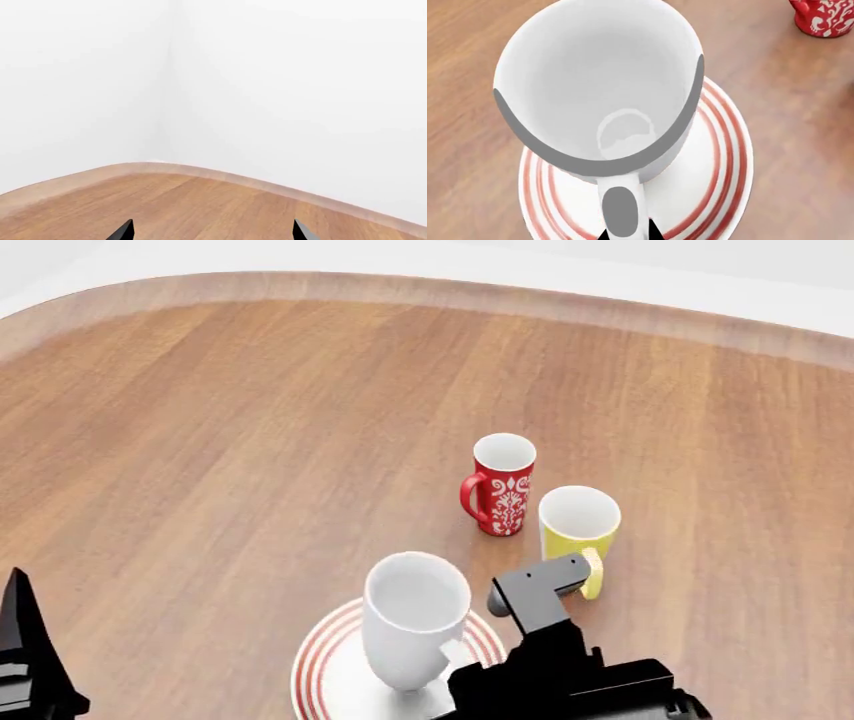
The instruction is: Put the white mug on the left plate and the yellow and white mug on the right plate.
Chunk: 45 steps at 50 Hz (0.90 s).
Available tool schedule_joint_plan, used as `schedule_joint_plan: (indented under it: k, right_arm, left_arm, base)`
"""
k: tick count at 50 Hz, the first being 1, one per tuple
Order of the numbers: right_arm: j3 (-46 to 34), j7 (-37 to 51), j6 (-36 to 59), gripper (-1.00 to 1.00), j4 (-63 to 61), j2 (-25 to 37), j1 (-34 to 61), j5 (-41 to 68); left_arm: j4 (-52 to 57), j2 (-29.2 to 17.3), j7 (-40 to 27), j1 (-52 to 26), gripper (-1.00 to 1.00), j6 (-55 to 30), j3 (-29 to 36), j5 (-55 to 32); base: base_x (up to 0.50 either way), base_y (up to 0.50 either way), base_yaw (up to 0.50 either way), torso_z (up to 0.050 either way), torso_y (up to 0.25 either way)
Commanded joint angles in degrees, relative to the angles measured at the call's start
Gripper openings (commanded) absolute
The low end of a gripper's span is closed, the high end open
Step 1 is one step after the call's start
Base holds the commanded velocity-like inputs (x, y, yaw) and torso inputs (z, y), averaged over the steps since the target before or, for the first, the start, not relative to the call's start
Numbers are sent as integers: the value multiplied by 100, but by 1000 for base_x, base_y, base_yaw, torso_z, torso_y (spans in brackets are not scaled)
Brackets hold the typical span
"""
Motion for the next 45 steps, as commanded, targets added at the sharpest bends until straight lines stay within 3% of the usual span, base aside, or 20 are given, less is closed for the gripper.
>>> schedule_joint_plan:
  k: [1, 22, 23, 26, 31, 35, 39, 45]
  right_arm:
    - [295, -148, 40, -100, 232, -141, 53, -386]
    - [978, -271, -67, -100, 232, -217, -2, -1103]
    - [982, -309, -142, 100, 229, -225, 5, -1120]
    - [997, -367, -210, 100, 189, -203, 18, -1139]
    - [1285, -19, 2015, 100, -3613, 632, -1523, -727]
    - [1658, 239, 3176, 100, -6722, 1236, -2782, -348]
    - [2267, 457, 3775, 100, -8633, 1645, -3859, 15]
    - [3191, 679, 3967, 100, -10471, 1858, -5186, 373]
  left_arm:
    - [22, -18, -24, 17, 100, 14, -6, -21]
    - [24, -51, -58, 22, 100, 25, -6, -64]
    - [21, -50, -59, 23, 100, 29, 0, -58]
    - [19, -53, -64, 21, 100, 29, 4, -64]
    - [26, -47, -84, 3, 100, 13, 28, -65]
    - [41, -28, -135, -30, 100, -23, 40, -69]
    - [90, -21, -170, -78, 100, -84, 135, -10]
    - [51, -26, -175, -140, 100, -96, 160, 1]
  base:
    - [0, 0, 0, 0, 0]
    - [0, 0, 0, 0, 0]
    - [0, 0, 0, 0, 0]
    - [0, 0, 0, 0, 0]
    - [0, 0, 0, 0, 0]
    - [0, 0, 0, 0, 0]
    - [0, 0, 0, 0, 0]
    - [0, 0, 0, 0, 0]
